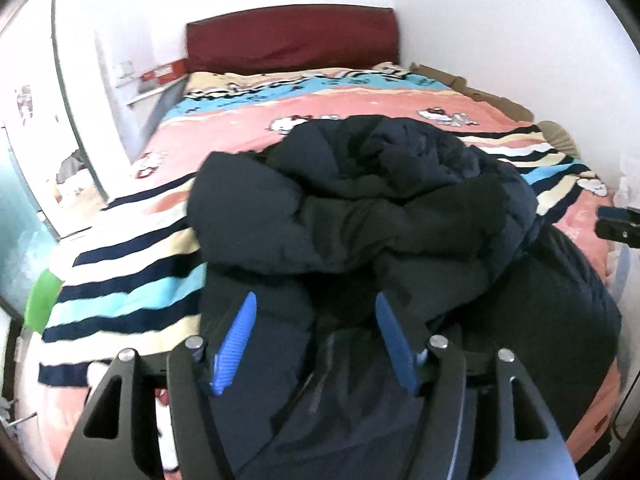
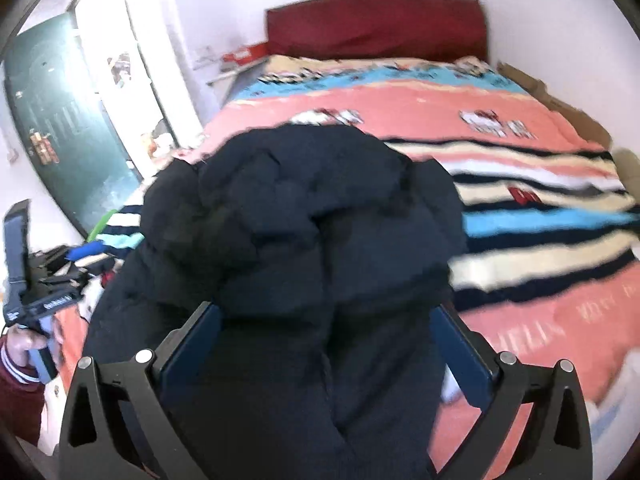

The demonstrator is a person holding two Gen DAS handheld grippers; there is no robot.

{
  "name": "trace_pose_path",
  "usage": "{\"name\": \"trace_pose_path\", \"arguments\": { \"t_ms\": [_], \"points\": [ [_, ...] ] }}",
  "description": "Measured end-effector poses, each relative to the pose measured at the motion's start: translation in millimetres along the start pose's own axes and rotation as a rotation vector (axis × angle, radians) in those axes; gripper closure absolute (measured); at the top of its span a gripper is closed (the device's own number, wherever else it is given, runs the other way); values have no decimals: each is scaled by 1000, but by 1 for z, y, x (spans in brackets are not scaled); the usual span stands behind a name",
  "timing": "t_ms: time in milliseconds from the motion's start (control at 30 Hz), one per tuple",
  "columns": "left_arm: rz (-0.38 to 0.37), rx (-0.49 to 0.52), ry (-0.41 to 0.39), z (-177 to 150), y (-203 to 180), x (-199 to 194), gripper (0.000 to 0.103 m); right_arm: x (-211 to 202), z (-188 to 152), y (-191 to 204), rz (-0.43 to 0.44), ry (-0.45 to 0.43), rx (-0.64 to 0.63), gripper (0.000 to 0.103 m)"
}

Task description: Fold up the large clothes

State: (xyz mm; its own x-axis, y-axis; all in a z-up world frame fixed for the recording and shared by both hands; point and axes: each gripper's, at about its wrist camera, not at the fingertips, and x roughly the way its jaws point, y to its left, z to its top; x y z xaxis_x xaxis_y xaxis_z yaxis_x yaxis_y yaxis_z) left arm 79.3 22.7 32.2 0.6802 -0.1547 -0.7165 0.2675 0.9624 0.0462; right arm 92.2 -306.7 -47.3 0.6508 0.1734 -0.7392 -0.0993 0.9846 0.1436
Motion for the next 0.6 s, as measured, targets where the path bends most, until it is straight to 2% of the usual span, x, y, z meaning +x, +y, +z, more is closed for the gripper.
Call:
{"name": "trace_pose_path", "arguments": {
  "t_ms": [167, 300, 433, 600],
  "points": [
    [86, -4, -13, -13, 8, -13, 40, -6, -25, -32, -58, 49, 70, 1],
    [122, -3, -21, -18, 13, -19, 40, -7, -41, -57, -86, 84, 139, 1],
    [134, -3, -19, -21, 16, -21, 39, -5, -49, -68, -85, 113, 162, 1],
    [148, -17, 0, -27, 25, -18, 38, 6, -58, -66, -43, 171, 151, 1]
  ]
}}
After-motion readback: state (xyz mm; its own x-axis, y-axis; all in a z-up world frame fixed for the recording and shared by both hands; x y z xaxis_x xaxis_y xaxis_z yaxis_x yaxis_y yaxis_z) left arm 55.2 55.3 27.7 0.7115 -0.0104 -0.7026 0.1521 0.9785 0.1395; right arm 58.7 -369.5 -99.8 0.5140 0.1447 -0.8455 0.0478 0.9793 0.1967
